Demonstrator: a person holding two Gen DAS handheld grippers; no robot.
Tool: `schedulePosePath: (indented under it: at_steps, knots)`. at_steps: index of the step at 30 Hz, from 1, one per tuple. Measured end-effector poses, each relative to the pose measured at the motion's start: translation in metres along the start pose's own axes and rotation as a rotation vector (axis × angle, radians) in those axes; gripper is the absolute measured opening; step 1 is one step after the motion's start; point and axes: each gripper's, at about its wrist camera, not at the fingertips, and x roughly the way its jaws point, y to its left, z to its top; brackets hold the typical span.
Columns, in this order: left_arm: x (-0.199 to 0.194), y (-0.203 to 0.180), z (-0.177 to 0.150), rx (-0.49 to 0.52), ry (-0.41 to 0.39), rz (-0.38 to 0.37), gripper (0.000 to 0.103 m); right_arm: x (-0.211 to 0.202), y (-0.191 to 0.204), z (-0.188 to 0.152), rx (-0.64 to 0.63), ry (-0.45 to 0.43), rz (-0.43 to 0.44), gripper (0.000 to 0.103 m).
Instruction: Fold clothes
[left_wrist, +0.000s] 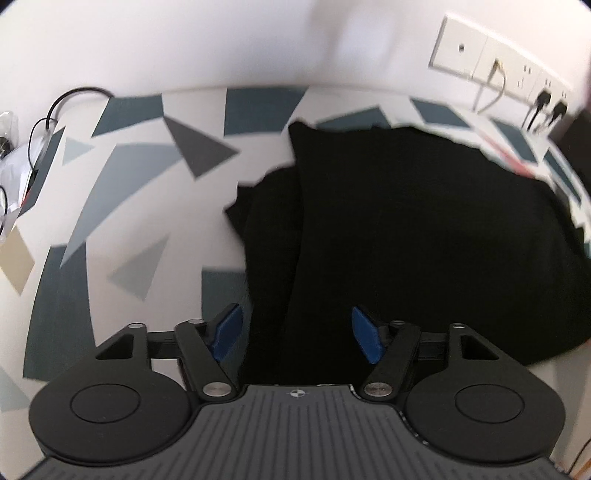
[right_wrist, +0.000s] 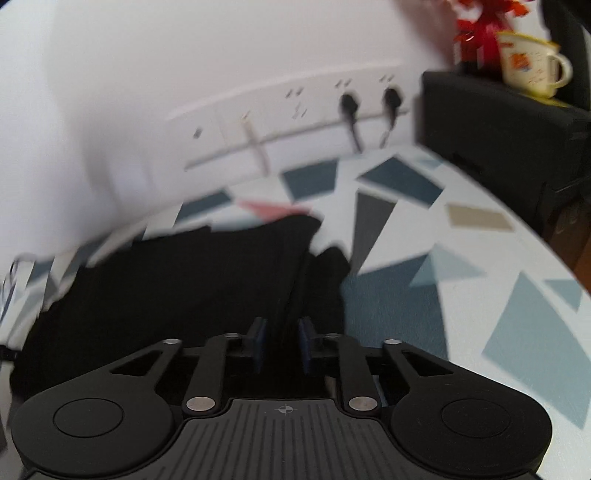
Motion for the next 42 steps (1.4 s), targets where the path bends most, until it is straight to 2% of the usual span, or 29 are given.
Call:
schedulePosePath:
  at_steps: [1, 2, 4, 5, 9, 11, 13, 14, 15, 16, 17, 18, 19, 20, 22, 23, 25, 26, 27, 32, 34, 36, 37, 38, 39, 40, 41, 42]
  knots:
    - [0.002, 0.0, -0.005, 0.005, -0.007, 0.001, 0.041, 0.006, -0.003, -0.001, 0.026, 0.035, 0.003, 0.012]
    - [0.001, -0.001, -0.006, 0.006, -0.014, -0.003, 0.035, 0.009, -0.006, -0.002, 0.06, 0.054, 0.011, 0.012]
    - [0.0, -0.002, -0.007, 0.008, -0.027, -0.013, 0.018, 0.013, -0.013, 0.0, 0.119, 0.053, 0.022, 0.011]
    - [-0.002, -0.001, -0.007, 0.004, -0.033, -0.016, 0.016, 0.011, -0.018, 0.002, 0.146, 0.044, 0.032, 0.007]
    - [-0.008, 0.005, -0.008, -0.014, -0.046, -0.026, 0.015, -0.002, -0.041, 0.013, 0.279, -0.015, 0.072, 0.003]
    - [-0.007, 0.008, -0.01, -0.031, -0.044, -0.029, 0.015, -0.011, -0.058, 0.016, 0.351, -0.051, 0.065, 0.001]
    - [-0.006, 0.01, -0.011, -0.047, -0.042, -0.029, 0.015, -0.018, -0.075, 0.016, 0.409, -0.07, 0.019, 0.0]
    - [-0.006, 0.009, -0.011, -0.052, -0.037, -0.028, 0.021, -0.02, -0.082, 0.016, 0.427, -0.07, 0.001, 0.001]
    - [-0.006, 0.009, -0.011, -0.056, -0.03, -0.025, 0.022, -0.021, -0.087, 0.015, 0.433, -0.059, 0.004, 0.004]
    - [-0.006, 0.008, -0.01, -0.056, -0.024, -0.02, 0.029, -0.023, -0.087, 0.012, 0.418, -0.043, 0.02, 0.005]
    - [-0.007, 0.007, -0.01, -0.055, -0.018, -0.013, 0.037, -0.025, -0.083, 0.009, 0.393, -0.025, 0.038, 0.014]
    - [-0.008, 0.006, -0.011, -0.051, -0.015, -0.009, 0.041, -0.027, -0.076, 0.004, 0.349, -0.009, 0.048, 0.032]
    - [-0.009, 0.006, -0.012, -0.051, -0.015, -0.007, 0.045, -0.029, -0.066, -0.001, 0.295, 0.006, 0.054, 0.039]
    - [-0.009, 0.006, -0.013, -0.053, -0.014, -0.006, 0.045, -0.03, -0.056, -0.007, 0.243, 0.014, 0.059, 0.043]
    - [-0.01, 0.007, -0.016, -0.058, -0.015, -0.006, 0.045, -0.028, -0.035, -0.02, 0.149, 0.034, 0.064, 0.044]
    - [-0.011, 0.008, -0.018, -0.06, -0.017, -0.009, 0.038, -0.024, -0.027, -0.026, 0.114, 0.05, 0.06, 0.045]
    - [-0.013, 0.01, -0.02, -0.062, -0.021, -0.013, 0.027, -0.015, -0.015, -0.035, 0.061, 0.073, 0.043, 0.039]
    - [-0.014, 0.011, -0.02, -0.067, -0.021, -0.021, 0.025, -0.011, -0.013, -0.036, 0.056, 0.08, 0.036, 0.017]
    - [-0.014, 0.014, -0.02, -0.076, -0.016, -0.032, 0.025, -0.012, -0.015, -0.036, 0.073, 0.08, 0.037, 0.011]
    - [-0.018, 0.02, -0.029, -0.098, 0.015, -0.077, 0.025, -0.026, -0.032, -0.03, 0.163, 0.073, 0.048, 0.006]
    - [-0.023, 0.018, -0.036, -0.107, 0.033, -0.09, 0.025, -0.032, -0.037, -0.032, 0.168, 0.087, 0.027, 0.003]
    - [-0.028, 0.016, -0.046, -0.118, 0.046, -0.103, 0.026, -0.037, -0.043, -0.037, 0.18, 0.097, -0.037, 0.0]
    - [-0.03, 0.014, -0.051, -0.11, 0.044, -0.104, 0.029, -0.039, -0.049, -0.039, 0.205, 0.106, -0.058, 0.0]
    - [-0.032, 0.012, -0.055, -0.098, 0.04, -0.103, 0.038, -0.04, -0.058, -0.041, 0.247, 0.118, -0.069, 0.001]
    - [-0.035, 0.01, -0.059, -0.086, 0.036, -0.102, 0.046, -0.04, -0.066, -0.041, 0.291, 0.126, -0.075, 0.007]
    - [-0.036, 0.01, -0.06, -0.089, 0.029, -0.092, 0.069, -0.042, -0.073, -0.041, 0.331, 0.12, -0.08, 0.011]
    - [-0.037, 0.011, -0.059, -0.098, 0.019, -0.078, 0.079, -0.044, -0.078, -0.039, 0.361, 0.095, -0.081, 0.031]
    - [-0.038, 0.012, -0.058, -0.106, 0.01, -0.065, 0.08, -0.046, -0.08, -0.034, 0.372, 0.055, -0.084, 0.054]
